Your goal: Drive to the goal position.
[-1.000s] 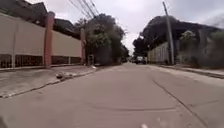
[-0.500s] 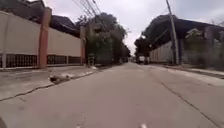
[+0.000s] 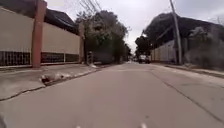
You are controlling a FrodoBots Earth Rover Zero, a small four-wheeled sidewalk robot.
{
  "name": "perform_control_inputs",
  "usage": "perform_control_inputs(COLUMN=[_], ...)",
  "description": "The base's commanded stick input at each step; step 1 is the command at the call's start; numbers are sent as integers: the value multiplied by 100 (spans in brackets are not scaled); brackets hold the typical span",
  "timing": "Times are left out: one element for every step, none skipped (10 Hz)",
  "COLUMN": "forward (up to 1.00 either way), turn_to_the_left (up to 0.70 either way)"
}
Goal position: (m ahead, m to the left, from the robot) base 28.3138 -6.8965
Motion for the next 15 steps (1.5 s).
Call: perform_control_inputs(forward=[100, 100, 100, 100, 100, 100, 100, 100, 100, 100, 100, 100, 100, 100, 100], turn_to_the_left=[0, 0, 0, 0, 0, 0, 0, 0, 0, 0, 0, 0, 0, 0, 0])
